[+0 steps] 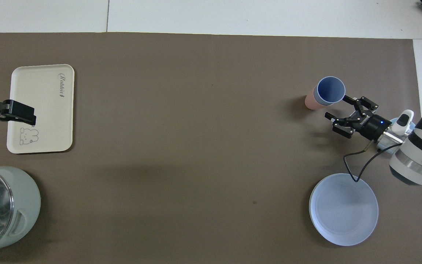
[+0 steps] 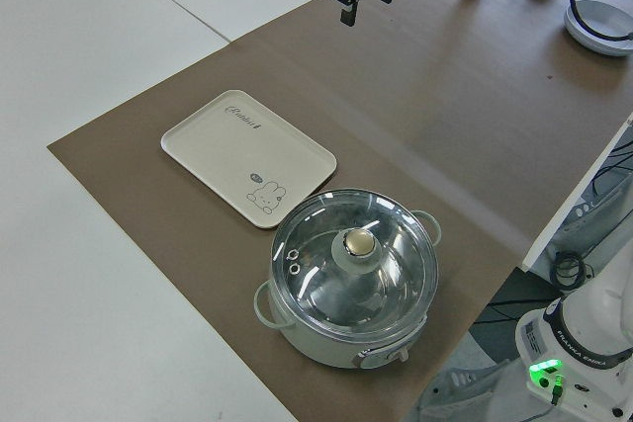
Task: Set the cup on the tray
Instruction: 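Move the right gripper toward the pink cup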
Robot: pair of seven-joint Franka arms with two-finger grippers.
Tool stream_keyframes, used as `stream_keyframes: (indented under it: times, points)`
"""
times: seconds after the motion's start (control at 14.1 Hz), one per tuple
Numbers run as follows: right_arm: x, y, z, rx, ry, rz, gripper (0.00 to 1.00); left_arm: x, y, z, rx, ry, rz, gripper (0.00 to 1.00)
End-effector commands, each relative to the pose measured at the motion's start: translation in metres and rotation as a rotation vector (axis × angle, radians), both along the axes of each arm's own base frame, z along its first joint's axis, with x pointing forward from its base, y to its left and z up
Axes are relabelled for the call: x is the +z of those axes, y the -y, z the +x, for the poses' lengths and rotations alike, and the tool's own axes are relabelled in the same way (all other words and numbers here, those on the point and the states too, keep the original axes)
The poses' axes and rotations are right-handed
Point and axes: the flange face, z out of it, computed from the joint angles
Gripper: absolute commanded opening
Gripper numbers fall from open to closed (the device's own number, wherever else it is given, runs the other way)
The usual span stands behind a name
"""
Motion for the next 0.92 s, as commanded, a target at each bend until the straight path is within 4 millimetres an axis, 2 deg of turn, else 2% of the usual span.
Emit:
stream_keyframes:
  times: [0.0,0.14,0.36,0.85]
  points:
    - [-0.002,-0.011,0.002,0.008,0.034,0.003,1.00,0.000,-0.003,-0.010,0.005,0.015,-0.012,1.00]
    - [-0.002,-0.032,0.007,-0.017,0.068,0.021,1.00,-0.002,-0.002,-0.011,0.003,0.012,-0.012,1.00]
    - [-0.011,-0.050,0.010,-0.049,0.103,0.031,1.00,-0.002,-0.002,-0.012,0.005,0.012,-0.012,1.00]
    - [0.003,-0.044,0.032,-0.047,0.139,-0.013,1.00,-0.004,-0.002,-0.012,0.003,0.012,-0.012,1.00]
